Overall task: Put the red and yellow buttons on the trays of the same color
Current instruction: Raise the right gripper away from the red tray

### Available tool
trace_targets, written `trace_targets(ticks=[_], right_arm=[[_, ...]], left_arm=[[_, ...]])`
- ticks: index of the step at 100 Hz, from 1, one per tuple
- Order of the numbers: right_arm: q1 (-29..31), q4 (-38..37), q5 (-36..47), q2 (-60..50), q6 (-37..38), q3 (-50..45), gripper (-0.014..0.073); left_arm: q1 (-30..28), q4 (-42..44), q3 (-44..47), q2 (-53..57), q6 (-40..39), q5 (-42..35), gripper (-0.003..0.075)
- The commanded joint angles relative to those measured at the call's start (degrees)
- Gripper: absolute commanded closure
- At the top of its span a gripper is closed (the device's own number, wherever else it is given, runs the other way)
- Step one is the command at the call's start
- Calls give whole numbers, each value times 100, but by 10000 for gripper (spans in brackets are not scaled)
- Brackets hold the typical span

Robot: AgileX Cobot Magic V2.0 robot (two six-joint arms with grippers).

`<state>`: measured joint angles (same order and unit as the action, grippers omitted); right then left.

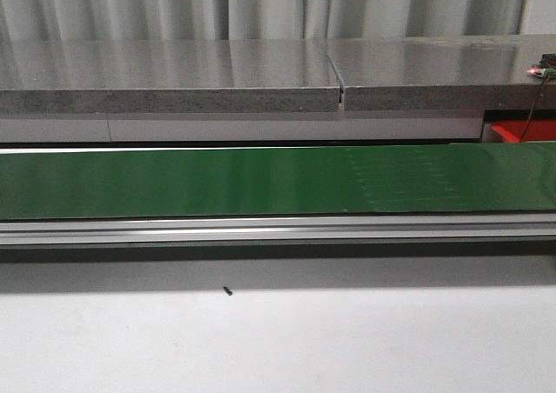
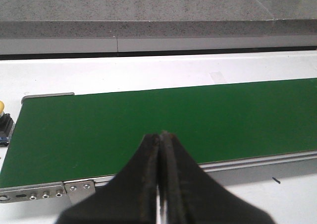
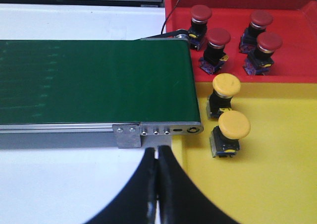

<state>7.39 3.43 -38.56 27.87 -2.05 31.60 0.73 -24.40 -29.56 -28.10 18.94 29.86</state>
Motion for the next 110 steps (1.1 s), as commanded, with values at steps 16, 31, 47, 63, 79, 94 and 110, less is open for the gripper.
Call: trace_targets(ticks=[16,31,47,63,79,94,110], right_arm=[[-15,51,230,4,-85,139,661],[-15,51,230,4,-85,139,661],[-15,51,230,4,-85,139,661],[-15,51,230,4,-85,139,661],[-15,51,230,4,-85,139,661],[-15,51,230,4,-85,139,661],[-15,51,230,4,-85,139,661]], left_arm=[[50,-140,-156,-13,4,-385,741],[50,-140,-156,-13,4,-385,741],[50,-140,-156,-13,4,-385,741],[50,-140,-156,-13,4,-385,741],[50,-140,-147,-13,4,-385,741],[50,-179,-84,-24,4,-405,741],[50,46,-61,-209,4,-338,741]])
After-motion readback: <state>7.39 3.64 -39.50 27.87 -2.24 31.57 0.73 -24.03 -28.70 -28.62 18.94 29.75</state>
